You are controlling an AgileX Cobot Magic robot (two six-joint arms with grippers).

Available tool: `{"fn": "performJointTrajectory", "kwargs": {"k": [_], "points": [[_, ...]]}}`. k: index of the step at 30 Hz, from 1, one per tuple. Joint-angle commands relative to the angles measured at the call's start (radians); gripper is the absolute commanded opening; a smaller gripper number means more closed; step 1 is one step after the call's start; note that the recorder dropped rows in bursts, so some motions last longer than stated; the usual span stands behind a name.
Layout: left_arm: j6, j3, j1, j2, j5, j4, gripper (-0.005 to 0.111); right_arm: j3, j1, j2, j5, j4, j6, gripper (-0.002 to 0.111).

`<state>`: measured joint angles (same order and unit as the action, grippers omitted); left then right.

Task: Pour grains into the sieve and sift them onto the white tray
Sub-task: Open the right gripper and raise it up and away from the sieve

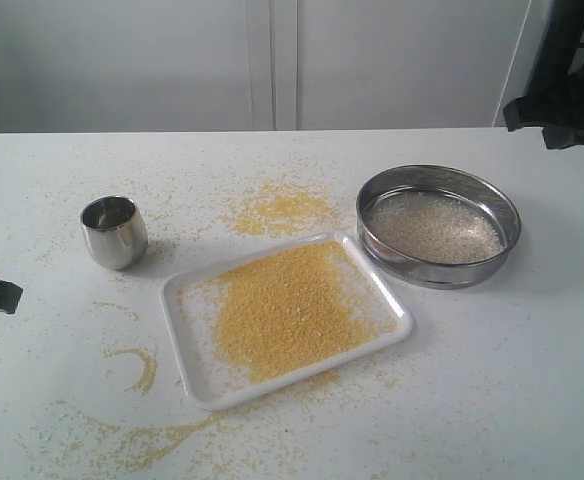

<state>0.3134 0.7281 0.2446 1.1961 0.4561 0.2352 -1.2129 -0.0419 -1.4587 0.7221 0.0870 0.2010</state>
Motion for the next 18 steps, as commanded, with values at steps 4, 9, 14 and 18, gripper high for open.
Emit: {"fn": "performJointTrajectory", "kwargs": {"k": [4, 9, 14, 18], "points": [[0.000, -0.006, -0.003, -0.010, 0.007, 0.005, 0.000, 0.194, -0.050, 0.206, -0.095, -0.012, 0.040, 0.000], [0.000, -0.006, -0.003, -0.010, 0.007, 0.005, 0.000, 0.309, -0.057, 0.337, -0.135, -0.012, 0.040, 0.000], [0.000, -0.006, -0.003, -0.010, 0.007, 0.005, 0.000, 0.401, -0.057, 0.468, -0.196, -0.012, 0.040, 0.000], [0.000, -0.006, -0.003, -0.010, 0.007, 0.005, 0.000, 0.439, -0.057, 0.559, -0.208, -0.012, 0.040, 0.000]]}}
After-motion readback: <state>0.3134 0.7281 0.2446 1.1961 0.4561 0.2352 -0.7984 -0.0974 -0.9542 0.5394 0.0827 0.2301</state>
